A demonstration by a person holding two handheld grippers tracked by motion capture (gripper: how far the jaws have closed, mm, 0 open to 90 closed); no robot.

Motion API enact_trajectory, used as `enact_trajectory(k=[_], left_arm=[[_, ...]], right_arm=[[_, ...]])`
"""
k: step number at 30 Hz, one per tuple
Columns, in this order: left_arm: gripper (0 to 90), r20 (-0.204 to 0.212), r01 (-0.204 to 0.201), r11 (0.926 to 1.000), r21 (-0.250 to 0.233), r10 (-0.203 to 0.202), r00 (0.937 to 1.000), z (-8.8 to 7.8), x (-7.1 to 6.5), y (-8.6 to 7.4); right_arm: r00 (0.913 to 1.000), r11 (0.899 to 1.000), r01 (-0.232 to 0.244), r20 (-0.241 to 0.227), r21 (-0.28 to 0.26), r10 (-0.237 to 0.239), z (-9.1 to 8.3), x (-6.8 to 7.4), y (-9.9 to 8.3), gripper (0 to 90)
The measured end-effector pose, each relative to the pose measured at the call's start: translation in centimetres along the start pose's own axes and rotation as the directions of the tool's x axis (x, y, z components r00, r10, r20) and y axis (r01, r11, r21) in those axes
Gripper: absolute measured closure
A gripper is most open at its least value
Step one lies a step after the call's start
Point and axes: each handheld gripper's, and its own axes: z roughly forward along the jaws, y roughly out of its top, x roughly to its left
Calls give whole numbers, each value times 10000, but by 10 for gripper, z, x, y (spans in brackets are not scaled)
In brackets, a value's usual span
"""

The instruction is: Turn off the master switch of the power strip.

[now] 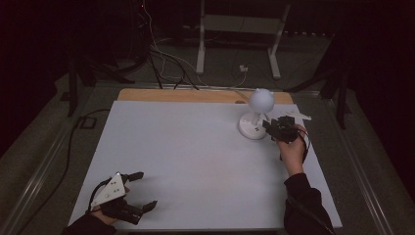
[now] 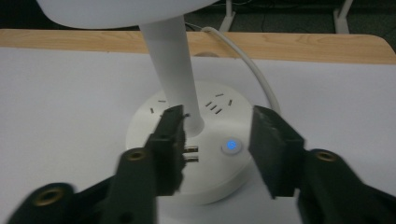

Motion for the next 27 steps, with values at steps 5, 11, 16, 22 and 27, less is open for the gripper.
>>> enact_trajectory(k=[5, 11, 16, 22, 27], left_arm=[[4, -2, -19, 10000, 2, 19, 10000, 0, 0, 0], [4, -1, 8, 10000, 1, -8, 10000, 0, 0, 0], [4, 0, 8, 10000, 15, -8, 10000, 0, 0, 0], [4, 1, 1, 10000, 45, -1, 10000, 0, 0, 0], [4, -10, 9, 10000, 6, -9, 10000, 0, 0, 0]], right_arm=[[9999, 9999, -134, -9, 108, 134, 3, 0, 1, 685], [9996, 9991, -264, 64, 325, 262, 8, 0, 1, 791], [9991, 9989, -274, 323, 370, 262, 11, 0, 1, 882], [9980, 9983, -383, 513, 435, 360, 15, -2, 1, 900], [9972, 9986, -246, 718, 464, 212, 20, -2, 1, 900]])
